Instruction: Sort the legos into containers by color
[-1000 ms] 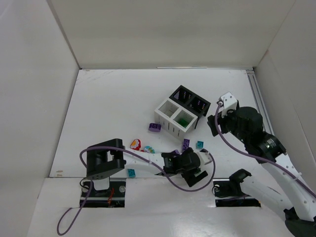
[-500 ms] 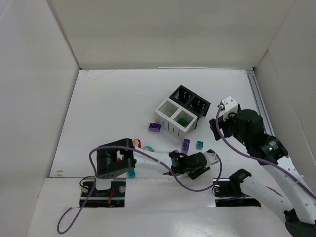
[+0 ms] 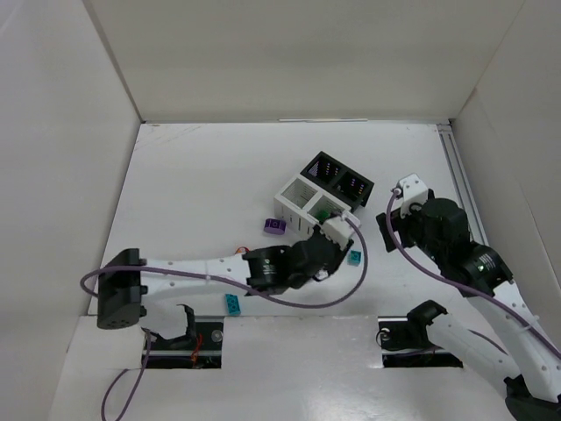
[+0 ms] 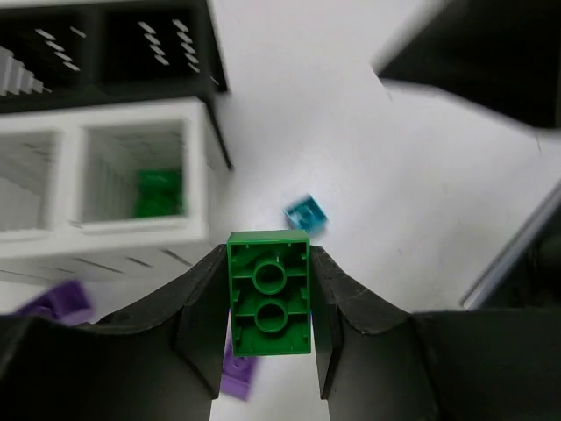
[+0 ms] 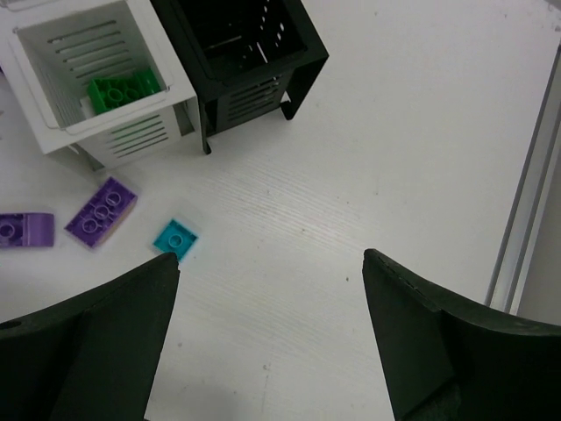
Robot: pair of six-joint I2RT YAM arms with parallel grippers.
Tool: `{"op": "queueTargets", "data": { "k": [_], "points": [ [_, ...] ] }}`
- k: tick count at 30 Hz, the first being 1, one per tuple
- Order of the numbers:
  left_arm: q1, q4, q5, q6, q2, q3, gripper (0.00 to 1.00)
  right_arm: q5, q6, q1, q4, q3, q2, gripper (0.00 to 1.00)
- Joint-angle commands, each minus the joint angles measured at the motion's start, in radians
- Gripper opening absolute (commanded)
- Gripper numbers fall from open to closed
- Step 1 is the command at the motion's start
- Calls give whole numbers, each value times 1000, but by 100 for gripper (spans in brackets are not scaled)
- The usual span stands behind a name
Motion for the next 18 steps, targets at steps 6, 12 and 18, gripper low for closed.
{"op": "queueTargets", "data": {
  "k": [6, 12, 18],
  "points": [
    [264, 70, 121, 99, -75, 82, 15, 40, 22, -6, -25, -16, -18, 90],
    [365, 46, 269, 121, 49, 150, 16, 40, 22, -6, -45, -16, -18, 90],
    [374, 17, 281, 130, 122, 203, 44, 29, 13, -6, -54, -16, -18, 90]
  ]
}}
